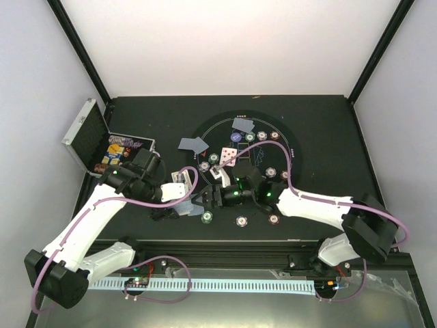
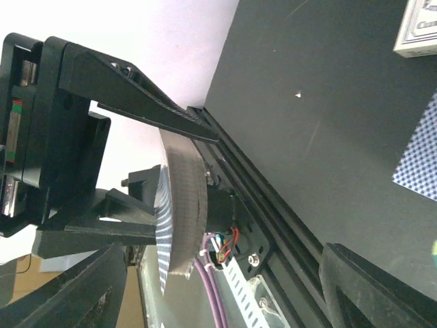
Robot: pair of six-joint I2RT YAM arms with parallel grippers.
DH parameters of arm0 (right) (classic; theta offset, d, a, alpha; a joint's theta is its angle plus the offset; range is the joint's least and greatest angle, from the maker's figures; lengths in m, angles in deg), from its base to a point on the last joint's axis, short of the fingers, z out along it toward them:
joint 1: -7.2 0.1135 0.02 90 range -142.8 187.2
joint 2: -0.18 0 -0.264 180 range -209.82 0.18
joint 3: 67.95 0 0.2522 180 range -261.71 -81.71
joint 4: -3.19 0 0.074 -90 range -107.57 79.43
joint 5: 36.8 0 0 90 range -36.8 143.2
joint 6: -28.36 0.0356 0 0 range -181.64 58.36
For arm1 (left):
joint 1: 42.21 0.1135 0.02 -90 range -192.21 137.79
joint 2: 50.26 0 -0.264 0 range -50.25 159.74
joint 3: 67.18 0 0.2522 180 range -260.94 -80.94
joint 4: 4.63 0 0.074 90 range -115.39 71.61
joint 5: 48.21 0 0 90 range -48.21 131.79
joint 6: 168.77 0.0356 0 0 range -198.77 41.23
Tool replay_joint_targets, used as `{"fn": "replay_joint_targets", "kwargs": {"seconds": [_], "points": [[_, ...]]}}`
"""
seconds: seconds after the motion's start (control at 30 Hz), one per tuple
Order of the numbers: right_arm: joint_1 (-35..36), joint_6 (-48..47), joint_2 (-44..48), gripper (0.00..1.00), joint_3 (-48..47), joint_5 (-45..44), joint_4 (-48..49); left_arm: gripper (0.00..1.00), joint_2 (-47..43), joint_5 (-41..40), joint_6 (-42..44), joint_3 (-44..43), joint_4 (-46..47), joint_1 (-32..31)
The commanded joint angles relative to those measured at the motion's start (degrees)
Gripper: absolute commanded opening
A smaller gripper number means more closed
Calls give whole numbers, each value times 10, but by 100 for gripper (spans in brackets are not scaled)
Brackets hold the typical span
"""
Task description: Distribute texas hold em gaming equipment
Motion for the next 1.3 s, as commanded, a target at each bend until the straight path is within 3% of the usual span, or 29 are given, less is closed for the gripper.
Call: {"fn": "replay_joint_targets", "kwargs": {"seconds": [0.0, 0.5, 1.07, 1.27], "points": [[16, 22, -32, 80, -22, 21, 63, 2, 2, 18, 0, -18, -1, 1], [33, 55, -151, 76, -77, 82, 142, 2, 2, 19, 0, -21, -1, 1], [-7, 46, -133, 56, -17, 92, 140, 2, -3, 17, 1, -23, -3, 1], [-11, 35, -114, 43, -8, 85, 120, 2, -2, 16, 1, -23, -1, 1]]}}
